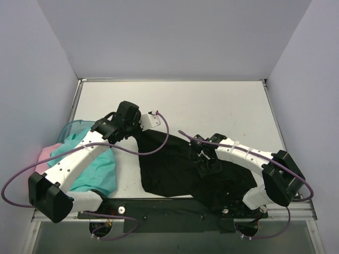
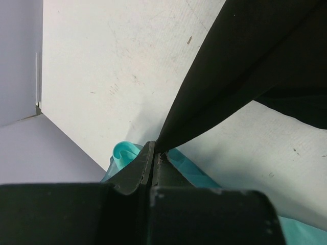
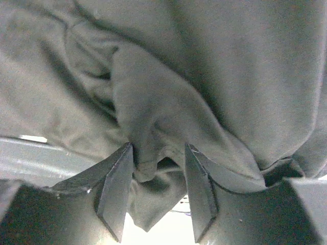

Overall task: Fold and stack the t-shirts
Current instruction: Flatten out the tshirt

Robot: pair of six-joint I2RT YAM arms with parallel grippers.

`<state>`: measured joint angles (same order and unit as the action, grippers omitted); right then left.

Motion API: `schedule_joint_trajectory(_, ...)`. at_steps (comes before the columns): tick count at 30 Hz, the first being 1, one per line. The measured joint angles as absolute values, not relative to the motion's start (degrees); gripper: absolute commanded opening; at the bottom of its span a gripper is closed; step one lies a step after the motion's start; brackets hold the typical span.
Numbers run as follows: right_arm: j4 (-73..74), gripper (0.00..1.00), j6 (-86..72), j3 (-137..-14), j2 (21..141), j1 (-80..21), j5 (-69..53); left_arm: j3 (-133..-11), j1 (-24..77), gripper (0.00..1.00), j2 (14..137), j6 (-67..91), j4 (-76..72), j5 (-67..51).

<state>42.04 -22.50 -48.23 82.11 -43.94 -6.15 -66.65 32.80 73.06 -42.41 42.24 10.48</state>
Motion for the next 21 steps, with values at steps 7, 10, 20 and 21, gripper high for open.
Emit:
schedule_joint_trajectory(7, 39.7, 0.0, -22.6, -48.2, 84.1, -43.2, -1.5, -66.7, 32.2, 0.0, 73.1, -42.4, 42.2, 10.3)
schedule_joint_trajectory(10, 39.6, 0.0, -22.5, -48.2, 83.9, -42.2, -1.7, -66.7, 31.9, 0.0, 73.1, -42.4, 42.3, 10.3)
schedule_joint_trajectory(20, 46.6, 0.0, -15.4, -77.8, 74.2, -12.3, -1.2, -78.9, 25.8, 0.0, 78.9, -46.8, 41.4, 13.2)
schedule_joint_trajectory(21, 46.3, 0.0, -13.9, -85.7, 74.9, -8.2, -1.1, -83.6, 24.6, 0.0, 81.2, -47.1, 40.9, 13.3)
